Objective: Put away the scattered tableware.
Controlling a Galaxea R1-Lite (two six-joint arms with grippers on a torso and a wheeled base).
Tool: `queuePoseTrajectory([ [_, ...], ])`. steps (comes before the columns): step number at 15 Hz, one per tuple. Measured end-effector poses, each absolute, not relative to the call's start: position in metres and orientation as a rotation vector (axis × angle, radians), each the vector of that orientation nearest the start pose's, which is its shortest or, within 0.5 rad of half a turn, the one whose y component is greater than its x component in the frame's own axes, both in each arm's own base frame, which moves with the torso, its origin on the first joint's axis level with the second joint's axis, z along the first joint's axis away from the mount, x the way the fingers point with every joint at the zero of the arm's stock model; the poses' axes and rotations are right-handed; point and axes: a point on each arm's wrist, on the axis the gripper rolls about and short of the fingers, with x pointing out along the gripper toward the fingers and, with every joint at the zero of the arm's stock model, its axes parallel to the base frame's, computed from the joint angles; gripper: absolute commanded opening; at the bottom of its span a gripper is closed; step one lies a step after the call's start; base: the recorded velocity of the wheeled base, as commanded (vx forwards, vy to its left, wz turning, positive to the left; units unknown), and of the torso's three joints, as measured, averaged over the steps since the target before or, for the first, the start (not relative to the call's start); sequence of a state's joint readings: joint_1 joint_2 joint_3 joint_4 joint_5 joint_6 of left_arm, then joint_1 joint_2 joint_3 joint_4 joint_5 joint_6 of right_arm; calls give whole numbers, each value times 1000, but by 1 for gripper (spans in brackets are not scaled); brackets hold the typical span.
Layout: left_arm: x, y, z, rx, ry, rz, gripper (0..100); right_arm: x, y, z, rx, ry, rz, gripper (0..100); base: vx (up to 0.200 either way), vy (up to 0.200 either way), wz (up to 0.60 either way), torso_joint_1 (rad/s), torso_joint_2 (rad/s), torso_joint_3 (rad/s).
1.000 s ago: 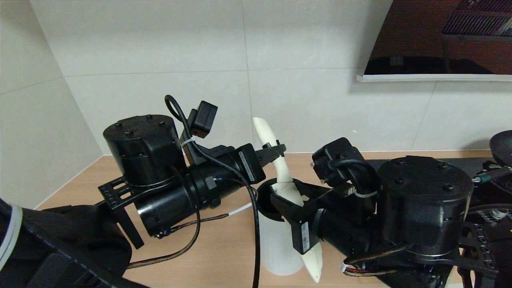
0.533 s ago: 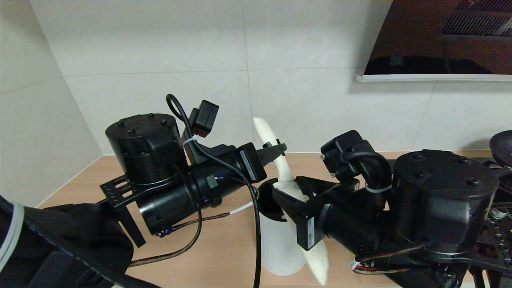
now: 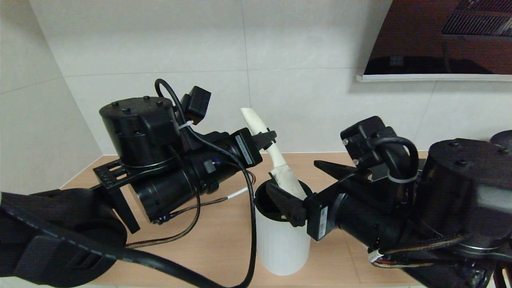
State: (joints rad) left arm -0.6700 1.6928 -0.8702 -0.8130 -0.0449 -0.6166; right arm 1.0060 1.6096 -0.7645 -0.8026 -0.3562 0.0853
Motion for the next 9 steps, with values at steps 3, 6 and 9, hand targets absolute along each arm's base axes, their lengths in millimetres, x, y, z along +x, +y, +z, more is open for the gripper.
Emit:
queuePoseTrajectory([
  [3, 249, -189, 247, -510, 149, -557, 0, 170, 212, 231, 84, 14, 582, 100, 0, 0, 0, 0, 0, 0],
  [6, 246, -183, 285, -395, 62, -496, 0, 187, 180, 246, 112, -36, 491, 100, 0, 0, 0, 0, 0, 0],
  [9, 237, -175, 307, -321, -20, -354, 0, 198, 160, 252, 121, -61, 409, 100, 0, 0, 0, 0, 0, 0],
])
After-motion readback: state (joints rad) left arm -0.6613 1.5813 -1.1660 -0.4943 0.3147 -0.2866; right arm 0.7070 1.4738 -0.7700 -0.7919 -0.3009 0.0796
